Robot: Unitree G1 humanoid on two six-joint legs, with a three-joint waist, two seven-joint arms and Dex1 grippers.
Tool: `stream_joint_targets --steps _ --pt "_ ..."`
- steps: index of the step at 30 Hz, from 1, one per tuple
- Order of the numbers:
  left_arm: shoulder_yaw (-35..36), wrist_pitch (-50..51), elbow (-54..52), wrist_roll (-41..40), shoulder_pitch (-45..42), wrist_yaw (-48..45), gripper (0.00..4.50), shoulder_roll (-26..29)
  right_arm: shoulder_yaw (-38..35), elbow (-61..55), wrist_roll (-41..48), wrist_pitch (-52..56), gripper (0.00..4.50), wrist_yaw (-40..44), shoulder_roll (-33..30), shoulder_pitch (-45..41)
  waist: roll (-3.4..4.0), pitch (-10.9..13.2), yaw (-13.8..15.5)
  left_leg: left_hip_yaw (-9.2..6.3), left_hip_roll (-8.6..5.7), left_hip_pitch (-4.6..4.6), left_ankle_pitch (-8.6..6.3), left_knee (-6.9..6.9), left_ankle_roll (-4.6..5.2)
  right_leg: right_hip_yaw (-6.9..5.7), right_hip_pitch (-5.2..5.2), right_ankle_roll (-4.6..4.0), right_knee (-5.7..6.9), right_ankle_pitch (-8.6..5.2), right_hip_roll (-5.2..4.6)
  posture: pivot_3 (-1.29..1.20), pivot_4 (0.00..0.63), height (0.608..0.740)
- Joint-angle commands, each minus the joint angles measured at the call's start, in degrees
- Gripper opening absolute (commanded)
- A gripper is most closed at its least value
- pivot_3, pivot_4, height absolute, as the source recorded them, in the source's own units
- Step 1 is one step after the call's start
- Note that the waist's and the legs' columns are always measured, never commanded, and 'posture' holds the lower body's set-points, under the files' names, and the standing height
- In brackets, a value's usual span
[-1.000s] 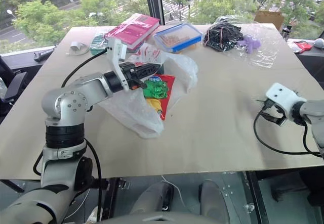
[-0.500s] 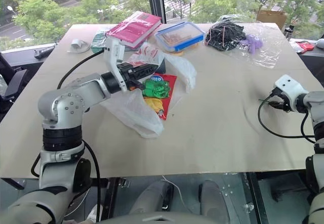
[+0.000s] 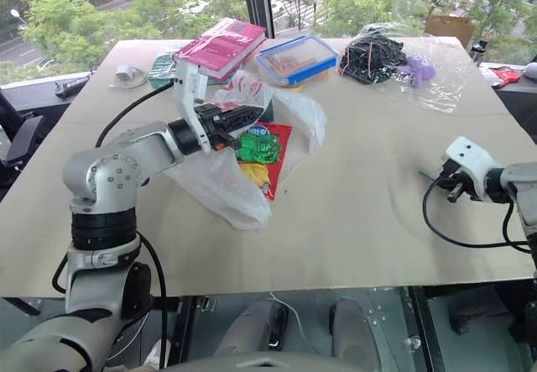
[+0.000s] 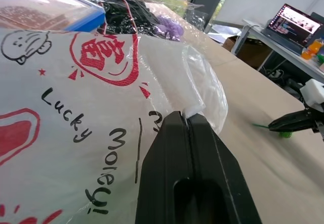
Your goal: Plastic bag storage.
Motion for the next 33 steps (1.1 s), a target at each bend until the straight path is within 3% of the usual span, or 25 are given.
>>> stream_joint_targets --steps 1,6,9,12,17,20,26,29,30,33 --pt "0.8 -0.8 -0.7 -0.6 -1.6 -1.1 0.00 0.7 -4.2 -22.8 9.7 11.3 0.04 -1.3 2.6 0.2 0.07 0.0 -0.2 0.01 0.05 -0.01 0.00 -0.02 0.00 0.03 -0.03 0.00 0.01 0.00 0.02 0.00 0.150 0.740" --pt "0.7 -0.6 -0.6 -0.8 -2.1 -2.1 0.00 1.3 0.7 -34.3 12.2 19.5 0.04 -11.4 13.9 -4.7 0.02 0.1 0.1 -0.02 0.11 0.00 -0.12 0.00 0.17 -0.02 -0.02 0.00 0.01 0.00 0.08 0.00 0.150 0.740" --pt "1.1 -0.5 -0.9 -0.8 -2.6 -1.7 0.00 1.4 1.8 -33.5 8.9 18.6 0.04 -14.5 13.2 -5.9 0.01 0.1 1.0 -0.10 -0.03 -0.09 -0.06 0.02 0.09 -0.10 -0.08 0.00 0.00 0.00 -0.04 0.00 0.150 0.740" --pt "1.3 -0.3 -1.3 -1.1 -2.2 -1.5 0.00 1.4 0.0 -31.4 7.6 16.0 0.75 -11.3 5.7 -1.9 0.01 0.1 2.0 -0.27 -0.14 -0.40 -0.02 0.10 0.03 -0.31 -0.26 -0.01 -0.18 0.01 -0.13 0.00 0.150 0.740" --pt "1.2 -0.3 -1.8 -1.3 -1.7 -0.9 0.00 0.7 -2.2 -24.0 5.4 13.5 2.97 -9.2 -4.7 5.2 0.01 0.1 1.7 -0.49 -0.16 -0.88 -0.02 0.16 0.03 -0.56 -0.47 -0.03 -0.44 0.02 -0.15 0.00 0.150 0.740" --pt "0.9 -0.5 -1.4 -1.2 -1.7 -1.0 0.00 0.3 -1.9 -16.8 4.6 11.5 2.97 -8.5 -6.6 7.0 0.01 0.1 1.4 -0.42 -0.11 -0.85 -0.02 0.11 0.04 -0.50 -0.47 -0.03 -0.47 0.02 -0.12 0.00 0.150 0.740" --pt "0.9 -0.7 -1.0 -0.9 -2.1 -1.2 0.00 0.0 3.0 0.1 -0.4 5.6 2.97 -9.7 -4.6 2.2 0.07 0.1 0.3 -0.28 -0.08 -0.72 -0.01 0.13 0.04 -0.42 -0.41 -0.02 -0.37 0.03 -0.09 0.00 0.150 0.740" --pt "1.1 -0.5 -1.3 -1.0 -1.9 -1.1 0.00 0.2 5.6 6.5 -2.8 2.0 2.14 -9.3 -3.1 -1.0 0.04 0.1 0.0 -0.28 -0.08 -0.66 -0.01 0.18 0.04 -0.41 -0.31 0.02 -0.37 0.05 -0.08 0.00 0.150 0.740" --pt "1.2 -0.4 -1.4 -1.0 -1.9 -1.1 0.00 0.3 6.2 7.9 -3.3 1.2 1.49 -9.0 -2.8 -1.6 0.04 0.1 0.1 -0.27 -0.08 -0.63 -0.01 0.20 0.04 -0.41 -0.28 0.04 -0.37 0.07 -0.07 0.00 0.150 0.740" --pt "1.4 -0.3 -1.8 -1.2 -1.7 -0.9 0.00 0.3 7.2 9.9 -4.0 -0.4 0.10 -8.2 -2.1 -2.8 0.03 0.1 0.3 -0.30 -0.10 -0.63 -0.01 0.27 0.04 -0.42 -0.23 0.09 -0.38 0.10 -0.08 0.00 0.150 0.740"
